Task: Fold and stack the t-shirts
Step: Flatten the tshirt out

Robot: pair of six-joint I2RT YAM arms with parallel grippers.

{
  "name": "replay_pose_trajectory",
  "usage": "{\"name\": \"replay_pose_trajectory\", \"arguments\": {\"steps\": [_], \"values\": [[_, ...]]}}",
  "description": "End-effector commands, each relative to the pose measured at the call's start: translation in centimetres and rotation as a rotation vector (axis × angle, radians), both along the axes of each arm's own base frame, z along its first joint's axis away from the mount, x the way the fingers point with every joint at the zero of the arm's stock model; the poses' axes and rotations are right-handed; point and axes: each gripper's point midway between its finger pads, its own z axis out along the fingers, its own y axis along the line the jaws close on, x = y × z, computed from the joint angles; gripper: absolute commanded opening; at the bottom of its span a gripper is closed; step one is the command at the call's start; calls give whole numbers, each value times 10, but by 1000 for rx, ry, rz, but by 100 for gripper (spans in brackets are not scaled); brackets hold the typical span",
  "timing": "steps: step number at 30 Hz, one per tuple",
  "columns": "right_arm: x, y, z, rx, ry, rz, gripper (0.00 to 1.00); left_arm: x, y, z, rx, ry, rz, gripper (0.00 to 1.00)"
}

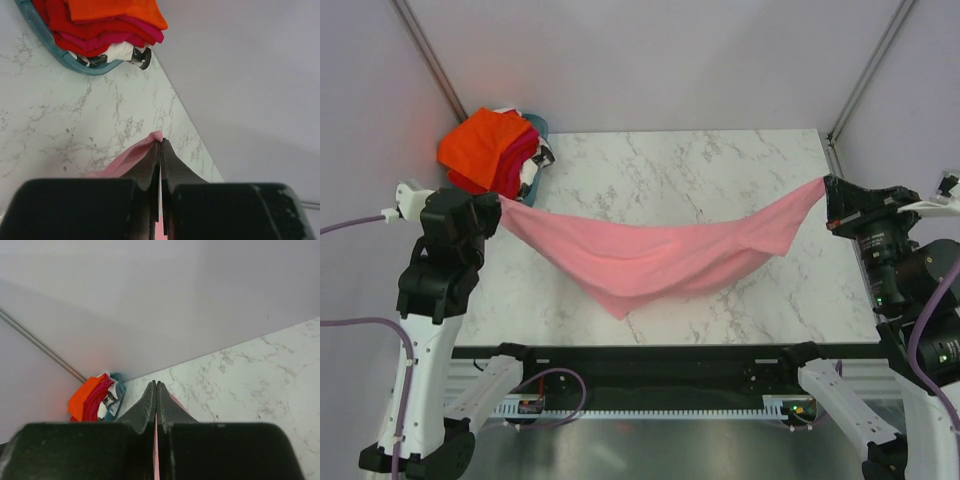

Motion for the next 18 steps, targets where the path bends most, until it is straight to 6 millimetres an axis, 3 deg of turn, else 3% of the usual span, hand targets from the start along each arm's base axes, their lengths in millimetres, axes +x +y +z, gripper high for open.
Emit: {"name": "replay_pose_trajectory", "arguments": {"steps": [1,5,9,10,12,13,14,18], "values": [[-26,-8,29,24,-93,-3,0,-1,3,21,33,-34,-5,2],[-26,-14,25,29,-89,-35,0,9,-4,15,3,-17,-25,2],[-4,-10,-6,20,-3,-47,0,41,-18,-21,-40,88,-49,2],[5,-7,-20,24,24,-48,0,59,-21,-42,-44,137,-41,2],[14,-5,-32,34,46,-53,0,80,-23,-59,-58,157,-26,2],[22,-3,-41,44,59,-56,0,95,-27,-81,-52,195,-35,2],[27,-2,-46,45,70,-55,0,116,-32,-76,-57,137,-50,2],[50,7,-67,39,127,-47,0,156,-42,-108,-80,184,-58,2]]}}
